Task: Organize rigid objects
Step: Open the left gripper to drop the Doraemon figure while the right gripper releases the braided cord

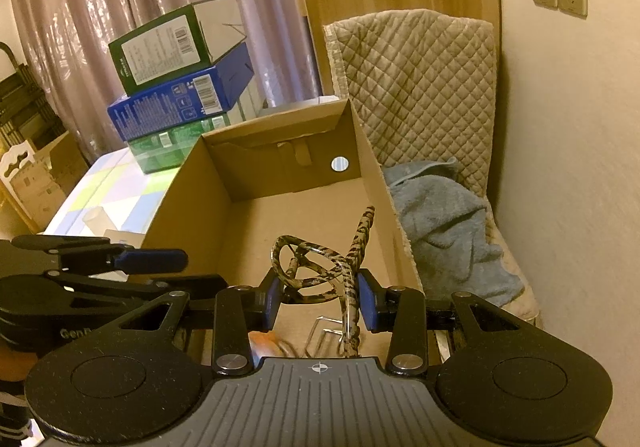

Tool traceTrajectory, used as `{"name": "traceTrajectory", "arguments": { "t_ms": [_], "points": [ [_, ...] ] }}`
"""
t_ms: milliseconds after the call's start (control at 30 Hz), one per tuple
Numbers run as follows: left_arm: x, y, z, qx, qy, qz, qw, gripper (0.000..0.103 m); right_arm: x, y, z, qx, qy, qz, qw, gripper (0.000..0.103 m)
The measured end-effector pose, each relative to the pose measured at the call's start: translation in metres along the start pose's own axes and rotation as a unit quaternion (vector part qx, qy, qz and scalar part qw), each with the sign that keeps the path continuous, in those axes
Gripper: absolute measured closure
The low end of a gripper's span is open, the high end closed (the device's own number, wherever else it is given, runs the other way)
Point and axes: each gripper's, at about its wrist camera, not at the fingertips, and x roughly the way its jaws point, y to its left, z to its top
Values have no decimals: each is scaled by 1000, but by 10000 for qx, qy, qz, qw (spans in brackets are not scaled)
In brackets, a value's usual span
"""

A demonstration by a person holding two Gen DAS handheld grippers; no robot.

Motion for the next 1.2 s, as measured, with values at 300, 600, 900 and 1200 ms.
{"name": "traceTrajectory", "arguments": {
  "t_ms": [300, 600, 900, 1200],
  "points": [
    [-24, 19, 3, -168, -183, 191, 9995, 59, 2, 12, -1, -80, 45, 58, 9999, 66],
    [-40, 22, 5, -136, -304, 256, 9991, 59, 5, 24, -1, -136, 112, 130, 9998, 66],
    [-49, 25, 2, -121, -371, 311, 9988, 59, 9, 31, -1, -131, 97, 159, 9997, 66],
    [-70, 33, -3, -246, -494, 482, 9973, 53, -8, 30, 6, 118, -344, 215, 9991, 51]
  ]
}}
